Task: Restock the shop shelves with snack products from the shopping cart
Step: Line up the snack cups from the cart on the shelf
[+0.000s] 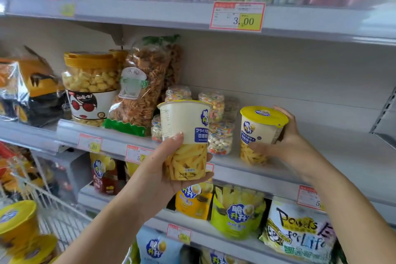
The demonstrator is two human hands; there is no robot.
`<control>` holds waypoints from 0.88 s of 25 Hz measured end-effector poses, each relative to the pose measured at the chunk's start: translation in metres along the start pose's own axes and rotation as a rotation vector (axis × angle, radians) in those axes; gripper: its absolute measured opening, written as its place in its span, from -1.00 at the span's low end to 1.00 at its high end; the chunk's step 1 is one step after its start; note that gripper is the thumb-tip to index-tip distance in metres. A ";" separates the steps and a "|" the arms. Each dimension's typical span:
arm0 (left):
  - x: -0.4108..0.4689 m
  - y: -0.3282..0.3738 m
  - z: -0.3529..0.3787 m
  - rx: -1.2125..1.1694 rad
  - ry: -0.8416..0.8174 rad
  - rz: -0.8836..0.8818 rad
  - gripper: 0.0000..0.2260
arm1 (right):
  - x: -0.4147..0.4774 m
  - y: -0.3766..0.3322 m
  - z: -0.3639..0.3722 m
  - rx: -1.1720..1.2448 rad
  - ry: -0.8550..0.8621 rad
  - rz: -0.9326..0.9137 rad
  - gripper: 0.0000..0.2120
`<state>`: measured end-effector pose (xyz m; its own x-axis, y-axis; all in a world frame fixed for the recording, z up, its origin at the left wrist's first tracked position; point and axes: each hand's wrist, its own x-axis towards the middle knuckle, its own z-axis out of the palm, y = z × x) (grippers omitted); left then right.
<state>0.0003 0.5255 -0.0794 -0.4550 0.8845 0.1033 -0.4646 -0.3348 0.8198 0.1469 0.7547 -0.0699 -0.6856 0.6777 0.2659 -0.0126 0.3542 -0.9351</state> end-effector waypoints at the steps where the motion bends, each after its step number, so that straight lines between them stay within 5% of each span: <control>1: 0.000 0.000 0.000 -0.006 0.003 0.004 -0.28 | 0.002 0.000 0.000 -0.011 0.011 -0.010 0.19; 7: 0.002 -0.002 0.003 -0.017 0.022 0.010 -0.11 | 0.004 0.003 -0.011 0.016 -0.040 0.007 -0.01; 13: 0.005 -0.005 0.011 0.027 -0.022 0.017 -0.34 | 0.010 0.001 -0.004 -0.024 -0.009 -0.047 0.03; 20: 0.010 -0.007 0.014 0.023 -0.051 0.010 -0.33 | 0.004 -0.004 -0.021 0.023 -0.241 0.036 0.18; 22: 0.012 -0.007 0.015 0.039 -0.073 0.003 -0.35 | -0.006 -0.020 -0.033 0.044 -0.103 -0.056 0.13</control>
<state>0.0098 0.5430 -0.0756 -0.3995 0.9051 0.1455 -0.4324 -0.3260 0.8407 0.1750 0.7649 -0.0449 -0.7541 0.5871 0.2944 -0.0830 0.3595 -0.9294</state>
